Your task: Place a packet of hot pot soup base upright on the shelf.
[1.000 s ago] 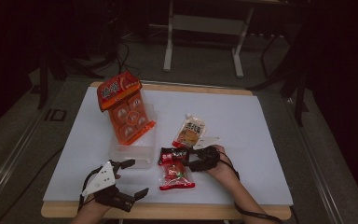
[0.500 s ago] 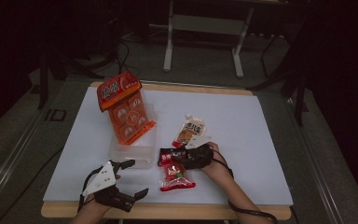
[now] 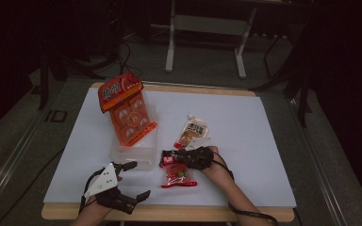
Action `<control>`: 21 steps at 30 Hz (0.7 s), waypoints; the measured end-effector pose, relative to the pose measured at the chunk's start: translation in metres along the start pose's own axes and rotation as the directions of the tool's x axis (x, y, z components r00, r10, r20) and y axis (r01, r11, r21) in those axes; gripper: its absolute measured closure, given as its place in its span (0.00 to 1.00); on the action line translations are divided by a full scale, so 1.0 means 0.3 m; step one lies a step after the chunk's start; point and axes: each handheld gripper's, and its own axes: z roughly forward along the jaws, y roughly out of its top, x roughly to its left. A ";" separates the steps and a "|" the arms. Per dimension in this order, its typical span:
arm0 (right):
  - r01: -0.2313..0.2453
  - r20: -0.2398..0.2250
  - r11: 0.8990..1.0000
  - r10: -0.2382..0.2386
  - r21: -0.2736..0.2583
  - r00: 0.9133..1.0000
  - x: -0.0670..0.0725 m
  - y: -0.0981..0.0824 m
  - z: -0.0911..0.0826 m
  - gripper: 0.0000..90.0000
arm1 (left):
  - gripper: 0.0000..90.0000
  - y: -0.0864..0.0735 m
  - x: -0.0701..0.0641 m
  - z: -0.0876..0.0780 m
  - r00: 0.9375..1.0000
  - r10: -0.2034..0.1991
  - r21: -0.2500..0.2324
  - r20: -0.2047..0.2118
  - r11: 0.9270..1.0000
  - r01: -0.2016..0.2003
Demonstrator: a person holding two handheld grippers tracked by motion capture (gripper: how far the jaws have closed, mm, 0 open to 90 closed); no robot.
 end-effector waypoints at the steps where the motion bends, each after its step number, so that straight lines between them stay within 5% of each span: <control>1: -0.002 -0.019 1.000 0.002 0.002 1.000 0.001 0.001 0.001 0.94 | 0.01 -0.001 0.000 0.001 1.000 -0.003 0.001 0.000 1.000 0.003; 2: 0.002 -0.030 1.000 -0.002 0.002 1.000 0.002 0.002 0.002 1.00 | 0.01 -0.001 0.000 0.002 1.000 -0.004 0.001 0.000 1.000 0.004; 13: -0.064 -0.048 0.998 0.064 0.007 0.997 0.005 -0.001 -0.001 1.00 | 0.01 -0.003 -0.003 0.006 1.000 -0.004 0.003 0.005 1.000 0.004; 21: -0.069 -0.052 0.997 0.070 0.015 0.996 0.029 -0.010 -0.016 1.00 | 0.01 0.000 0.000 -0.001 1.000 -0.012 -0.008 0.004 1.000 0.012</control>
